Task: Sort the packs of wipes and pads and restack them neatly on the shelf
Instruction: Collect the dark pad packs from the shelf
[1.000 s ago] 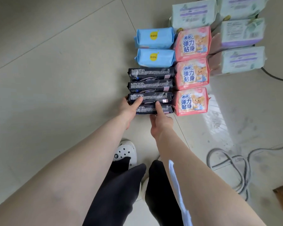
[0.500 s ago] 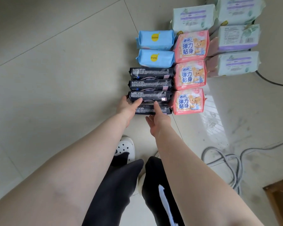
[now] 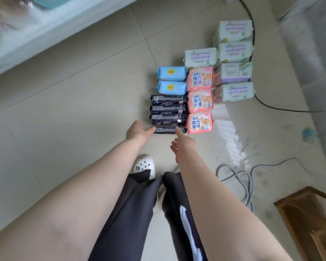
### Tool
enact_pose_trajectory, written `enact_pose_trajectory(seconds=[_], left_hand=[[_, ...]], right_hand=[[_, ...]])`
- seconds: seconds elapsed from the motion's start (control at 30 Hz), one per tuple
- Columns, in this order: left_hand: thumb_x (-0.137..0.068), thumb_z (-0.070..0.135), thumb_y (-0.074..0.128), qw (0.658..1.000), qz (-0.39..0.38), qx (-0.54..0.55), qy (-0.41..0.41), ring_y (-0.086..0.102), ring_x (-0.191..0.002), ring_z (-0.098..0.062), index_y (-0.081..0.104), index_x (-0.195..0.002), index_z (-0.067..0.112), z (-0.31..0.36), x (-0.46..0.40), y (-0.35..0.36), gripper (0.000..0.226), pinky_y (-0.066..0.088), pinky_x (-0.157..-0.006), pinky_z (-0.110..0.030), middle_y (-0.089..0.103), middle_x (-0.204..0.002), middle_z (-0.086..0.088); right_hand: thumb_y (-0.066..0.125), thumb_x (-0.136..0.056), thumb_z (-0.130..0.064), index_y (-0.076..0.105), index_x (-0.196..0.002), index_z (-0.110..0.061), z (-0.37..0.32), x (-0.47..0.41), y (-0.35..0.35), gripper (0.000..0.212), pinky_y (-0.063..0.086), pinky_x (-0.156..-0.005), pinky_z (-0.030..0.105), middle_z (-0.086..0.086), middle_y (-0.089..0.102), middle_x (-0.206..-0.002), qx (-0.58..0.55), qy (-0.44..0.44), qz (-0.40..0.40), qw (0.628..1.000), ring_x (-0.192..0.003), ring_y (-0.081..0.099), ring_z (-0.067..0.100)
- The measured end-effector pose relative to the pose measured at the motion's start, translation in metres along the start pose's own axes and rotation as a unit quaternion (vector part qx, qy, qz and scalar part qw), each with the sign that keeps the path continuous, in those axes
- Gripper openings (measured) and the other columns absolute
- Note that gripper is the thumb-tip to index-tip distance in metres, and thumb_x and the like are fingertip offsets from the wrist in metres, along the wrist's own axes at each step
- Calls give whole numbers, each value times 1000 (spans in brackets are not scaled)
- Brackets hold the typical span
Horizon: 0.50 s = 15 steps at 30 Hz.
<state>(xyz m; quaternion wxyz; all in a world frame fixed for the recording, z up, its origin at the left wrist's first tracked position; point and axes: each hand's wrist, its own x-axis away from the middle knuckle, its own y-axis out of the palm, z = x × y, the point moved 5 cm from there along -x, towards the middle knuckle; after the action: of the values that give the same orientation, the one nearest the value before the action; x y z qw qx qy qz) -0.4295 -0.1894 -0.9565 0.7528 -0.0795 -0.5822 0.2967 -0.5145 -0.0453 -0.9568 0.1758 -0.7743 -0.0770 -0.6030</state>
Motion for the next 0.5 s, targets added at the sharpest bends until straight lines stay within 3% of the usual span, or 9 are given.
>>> enact_pose_trajectory(seconds=[0.1, 0.17, 0.33, 0.5], left_hand=[[-90, 32, 64, 996, -17, -82, 38, 47, -128, -26, 42, -140, 10, 21, 65, -40, 59, 36, -104, -29, 49, -142, -11], [-90, 30, 63, 983, -25, -151, 102, 48, -127, -26, 43, -140, 11, 42, 115, -70, 56, 37, -100, -29, 50, -140, -10], [-89, 28, 62, 926, -11, -292, 238, 49, -125, -26, 42, -140, 17, 88, 236, -138, 55, 40, -99, -32, 52, -135, -8], [-87, 28, 63, 921, -1, -286, 265, 44, -130, -26, 39, -142, 21, 102, 324, -191, 61, 39, -104, -34, 49, -140, -8]], right_hand=[[68, -88, -33, 52, -132, -9, -24, 71, -22, 53, 49, -91, 36, 9, 64, -113, 126, -122, 27, 984, -95, 62, 24], [66, -90, -29, 51, -134, -12, -45, 132, -33, 50, 43, -92, 30, 7, 61, -125, 254, -234, 10, 938, -110, 59, 24], [64, -91, -28, 45, -141, -19, -79, 273, -53, 55, 43, -86, 32, 7, 58, -132, 484, -370, 2, 793, -117, 55, 27], [63, -91, -30, 41, -144, -22, -88, 378, -56, 58, 44, -92, 35, 5, 52, -137, 560, -407, -3, 721, -125, 48, 26]])
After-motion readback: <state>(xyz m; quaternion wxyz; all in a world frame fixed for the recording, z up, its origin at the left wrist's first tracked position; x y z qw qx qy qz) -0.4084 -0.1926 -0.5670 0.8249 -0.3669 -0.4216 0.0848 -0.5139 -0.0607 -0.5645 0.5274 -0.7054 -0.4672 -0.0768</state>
